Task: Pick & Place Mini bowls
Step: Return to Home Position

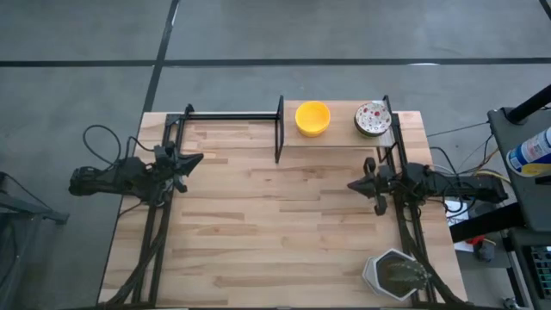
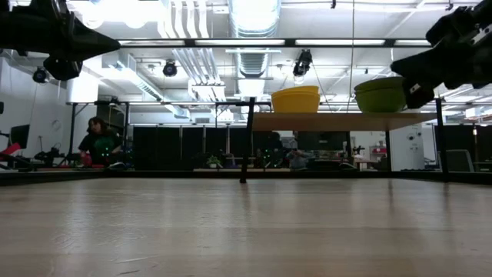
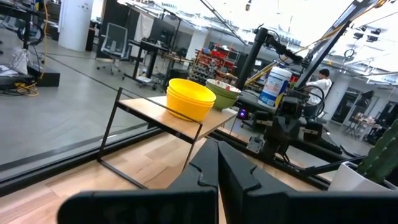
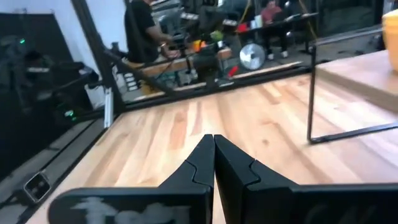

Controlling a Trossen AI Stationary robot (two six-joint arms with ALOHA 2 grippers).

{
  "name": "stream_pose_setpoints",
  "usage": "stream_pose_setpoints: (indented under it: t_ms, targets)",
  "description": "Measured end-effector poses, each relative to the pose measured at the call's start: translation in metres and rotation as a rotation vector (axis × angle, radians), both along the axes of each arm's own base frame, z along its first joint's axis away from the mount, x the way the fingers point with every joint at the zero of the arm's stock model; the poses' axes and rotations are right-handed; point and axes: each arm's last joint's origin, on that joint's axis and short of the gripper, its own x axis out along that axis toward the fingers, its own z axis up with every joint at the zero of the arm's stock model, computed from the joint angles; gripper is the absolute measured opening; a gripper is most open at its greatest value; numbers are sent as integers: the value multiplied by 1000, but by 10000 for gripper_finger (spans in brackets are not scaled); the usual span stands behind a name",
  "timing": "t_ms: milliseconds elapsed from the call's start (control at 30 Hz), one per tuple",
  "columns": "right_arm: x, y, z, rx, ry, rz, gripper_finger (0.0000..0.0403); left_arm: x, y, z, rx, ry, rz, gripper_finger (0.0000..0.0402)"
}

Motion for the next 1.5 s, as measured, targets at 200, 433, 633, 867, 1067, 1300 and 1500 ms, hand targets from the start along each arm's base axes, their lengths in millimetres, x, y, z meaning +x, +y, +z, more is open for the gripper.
stream_pose_setpoints:
  t_ms: [200,433,633,867,1067,1300,1500]
  targets:
    - [-4,1,5,-1,-63,4,9,2,0,-2,3,24,0,0]
    - [-4,1,5,2,-64,3,8,4,0,-3,5,39,0,0]
    - [-4,1,5,2,-63,2,9,4,0,-7,36,101,1,0]
    - [-4,1,4,2,-57,2,9,6,-3,-26,131,297,-100,0]
    - [-3,1,4,2,-52,3,9,11,-6,-44,156,345,-172,0]
    - [-3,1,4,2,-53,3,9,15,-7,-62,38,354,-185,0]
    - [-3,1,4,2,-52,2,9,15,-7,-62,37,358,-184,0]
